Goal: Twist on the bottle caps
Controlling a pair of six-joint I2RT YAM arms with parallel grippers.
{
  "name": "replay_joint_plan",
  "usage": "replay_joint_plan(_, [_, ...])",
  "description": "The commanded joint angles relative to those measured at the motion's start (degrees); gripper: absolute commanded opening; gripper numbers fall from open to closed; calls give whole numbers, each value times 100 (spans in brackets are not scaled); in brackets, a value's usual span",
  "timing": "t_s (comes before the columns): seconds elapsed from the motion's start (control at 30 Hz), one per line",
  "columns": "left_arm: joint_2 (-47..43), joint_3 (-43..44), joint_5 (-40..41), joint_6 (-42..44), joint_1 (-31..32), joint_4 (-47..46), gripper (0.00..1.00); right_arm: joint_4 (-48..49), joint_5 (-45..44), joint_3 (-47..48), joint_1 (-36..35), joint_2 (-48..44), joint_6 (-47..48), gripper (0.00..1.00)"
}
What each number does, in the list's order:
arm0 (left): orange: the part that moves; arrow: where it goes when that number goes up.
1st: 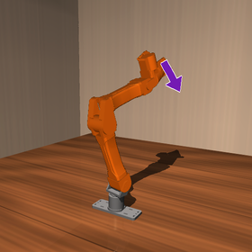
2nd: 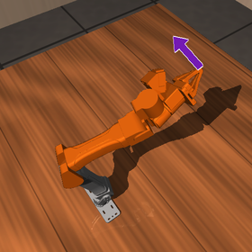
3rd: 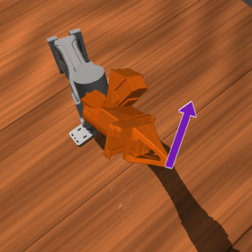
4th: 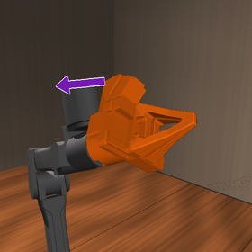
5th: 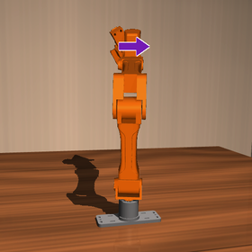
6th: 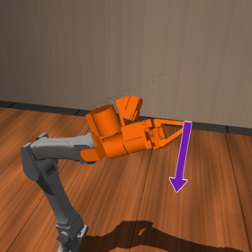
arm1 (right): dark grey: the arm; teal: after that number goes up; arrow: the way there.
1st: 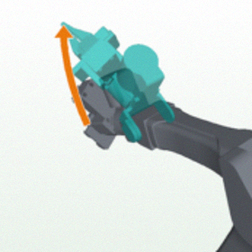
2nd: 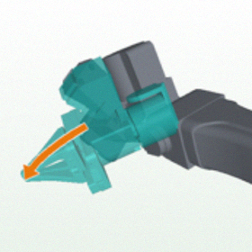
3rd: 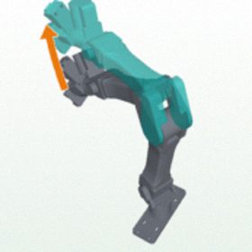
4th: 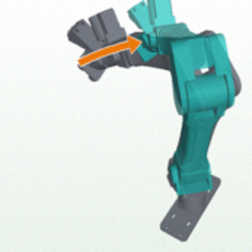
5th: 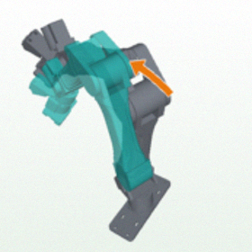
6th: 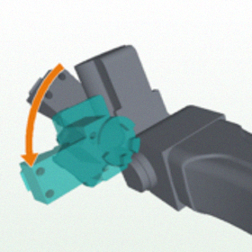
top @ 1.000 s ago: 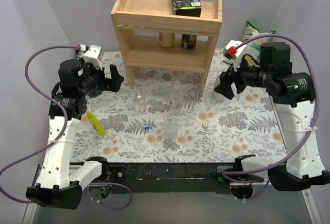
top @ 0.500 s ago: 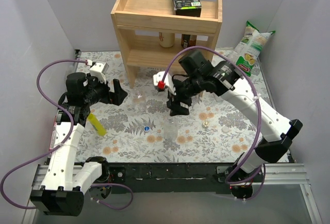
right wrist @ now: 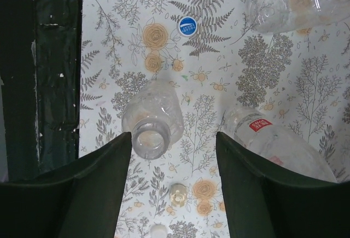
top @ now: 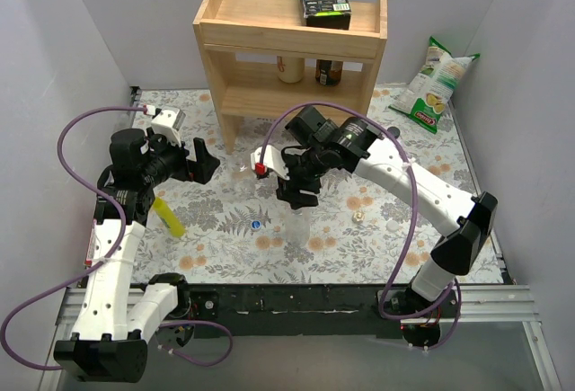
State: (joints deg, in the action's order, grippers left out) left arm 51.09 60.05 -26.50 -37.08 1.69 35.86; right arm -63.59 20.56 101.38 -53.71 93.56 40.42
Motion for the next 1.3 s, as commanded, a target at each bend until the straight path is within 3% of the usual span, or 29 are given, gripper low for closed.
replay_joint_plan(0.0, [-73,182,-189,-36,-29,35,98,216,-43,-48,-43,66,-52,69])
replay_joint_plan(0.6, [111,156,-329,-19,-29,-88,98,92,-34,-339,-60,-39,-61,58])
replay_joint_plan(1.27, [182,147,-531,-115,-29,-149,98,-215,361,-110,-60,-259,53,62])
